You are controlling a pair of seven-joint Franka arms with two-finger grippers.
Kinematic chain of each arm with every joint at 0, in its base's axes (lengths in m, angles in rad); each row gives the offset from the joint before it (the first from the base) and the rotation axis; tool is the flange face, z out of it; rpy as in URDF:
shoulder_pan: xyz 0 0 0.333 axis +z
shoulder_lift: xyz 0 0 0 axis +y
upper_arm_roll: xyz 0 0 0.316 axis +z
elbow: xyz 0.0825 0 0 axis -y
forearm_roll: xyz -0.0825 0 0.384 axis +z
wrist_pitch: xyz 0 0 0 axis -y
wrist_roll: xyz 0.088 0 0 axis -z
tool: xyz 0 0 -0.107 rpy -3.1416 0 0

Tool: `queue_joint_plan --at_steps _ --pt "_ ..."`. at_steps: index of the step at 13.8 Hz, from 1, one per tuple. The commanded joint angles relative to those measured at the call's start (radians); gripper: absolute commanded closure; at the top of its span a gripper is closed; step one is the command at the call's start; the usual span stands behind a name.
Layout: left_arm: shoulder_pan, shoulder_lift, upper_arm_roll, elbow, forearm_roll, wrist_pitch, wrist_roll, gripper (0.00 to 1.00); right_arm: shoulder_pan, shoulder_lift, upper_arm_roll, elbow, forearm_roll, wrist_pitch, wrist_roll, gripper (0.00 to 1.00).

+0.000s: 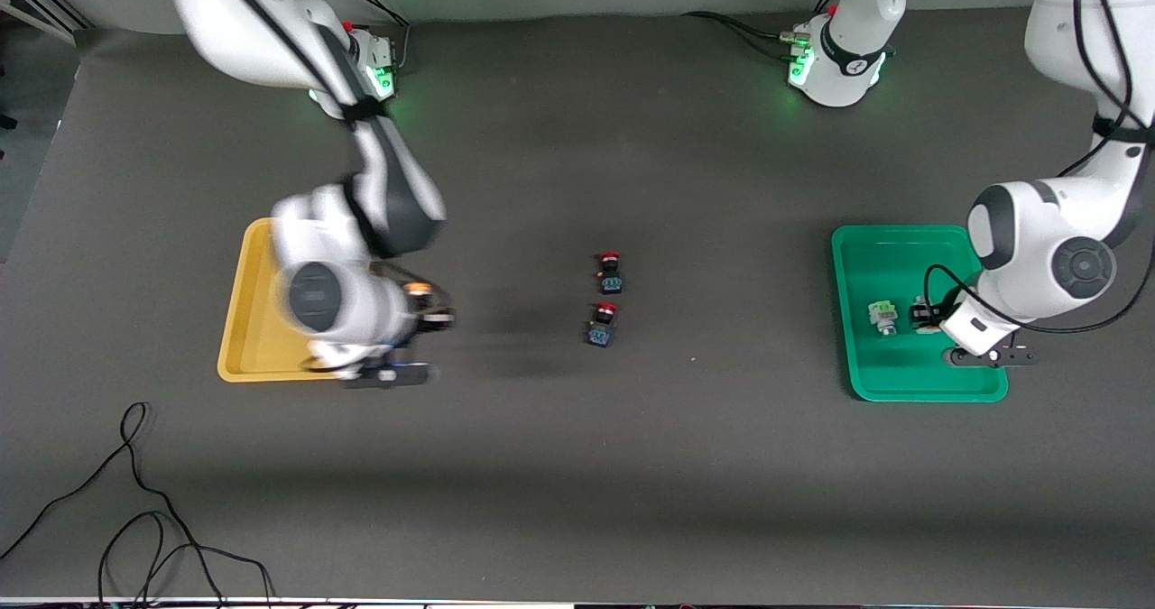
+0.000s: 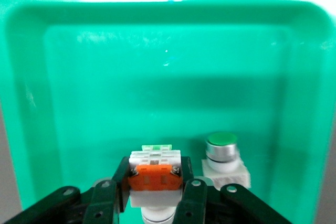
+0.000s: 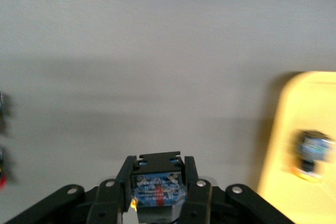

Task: Place green and yellow buttons in trays
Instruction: 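Place the orange-labelled button and yellow button into the green and yellow trays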

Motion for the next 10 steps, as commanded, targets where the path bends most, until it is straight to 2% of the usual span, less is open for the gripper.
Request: queue_joint_plan --at_steps 1,2,5,7,10 --pt "0.021 -0.002 -0.008 -0.013 0.020 0.020 0.017 0.46 -0.010 -0.094 -0.077 -0.061 -0.024 -0.069 -0.166 1.00" --pt "0.021 -0.002 -0.008 -0.007 0.018 0.012 0.049 0.00 -0.010 -0.117 -0.119 -0.096 -0.039 -0.064 -0.228 1.00" --pt "0.029 -0.031 -0.008 0.040 0.018 -0.089 0.081 0.00 -0.012 -0.135 -0.261 -0.191 -0.064 -0.014 -0.485 1.00" --pt "0.030 -0.062 -0.009 0.123 0.018 -0.233 0.110 0.00 -0.013 -0.155 -0.330 -0.312 -0.055 0.120 -0.581 1.00" --pt "0.030 -0.140 -0.011 0.241 0.004 -0.442 0.127 0.00 -0.019 -0.146 -0.338 -0.461 -0.052 0.338 -0.587 1.00"
